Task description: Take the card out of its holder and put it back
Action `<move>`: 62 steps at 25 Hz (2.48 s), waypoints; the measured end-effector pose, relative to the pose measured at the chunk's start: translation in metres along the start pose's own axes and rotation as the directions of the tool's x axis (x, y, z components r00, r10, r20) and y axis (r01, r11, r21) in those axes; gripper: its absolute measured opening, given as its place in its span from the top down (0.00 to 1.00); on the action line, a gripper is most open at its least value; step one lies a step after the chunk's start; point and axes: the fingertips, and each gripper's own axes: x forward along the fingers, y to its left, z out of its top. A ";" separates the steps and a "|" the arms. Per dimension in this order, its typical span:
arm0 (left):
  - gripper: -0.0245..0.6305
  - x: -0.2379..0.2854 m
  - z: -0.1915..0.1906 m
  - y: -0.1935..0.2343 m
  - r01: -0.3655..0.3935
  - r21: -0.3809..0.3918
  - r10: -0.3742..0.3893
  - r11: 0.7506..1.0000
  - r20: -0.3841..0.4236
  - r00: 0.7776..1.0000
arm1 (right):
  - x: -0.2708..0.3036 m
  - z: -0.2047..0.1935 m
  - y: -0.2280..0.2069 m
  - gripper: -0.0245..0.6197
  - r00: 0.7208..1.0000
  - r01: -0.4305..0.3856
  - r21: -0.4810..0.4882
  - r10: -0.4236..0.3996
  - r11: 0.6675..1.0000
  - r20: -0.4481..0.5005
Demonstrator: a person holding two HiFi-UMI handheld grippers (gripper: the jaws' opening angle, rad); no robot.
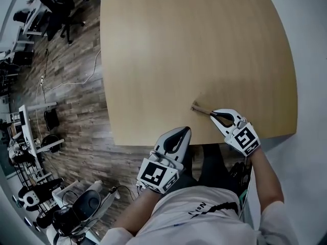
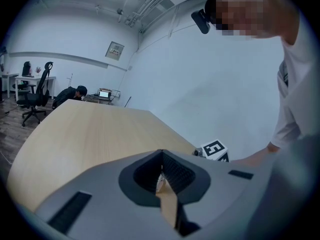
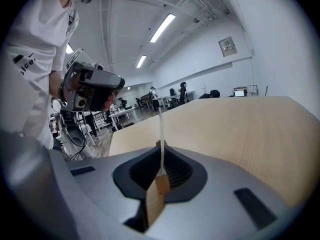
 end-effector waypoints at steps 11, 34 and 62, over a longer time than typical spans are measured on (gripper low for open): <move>0.94 -0.028 0.003 -0.001 0.002 0.008 -0.002 1.000 0.049 0.999 | -0.020 0.055 0.006 0.92 0.997 0.062 -0.072 -0.058 0.996 0.047; 0.94 -0.094 0.064 -0.033 0.137 0.129 -0.160 0.982 0.190 0.969 | -0.088 0.180 0.094 0.92 0.948 0.266 -0.018 -0.259 0.964 0.183; 0.94 -0.176 0.096 -0.078 0.239 0.183 -0.279 0.954 0.240 0.930 | -0.144 0.230 0.183 0.92 0.901 0.341 0.063 -0.345 0.938 0.263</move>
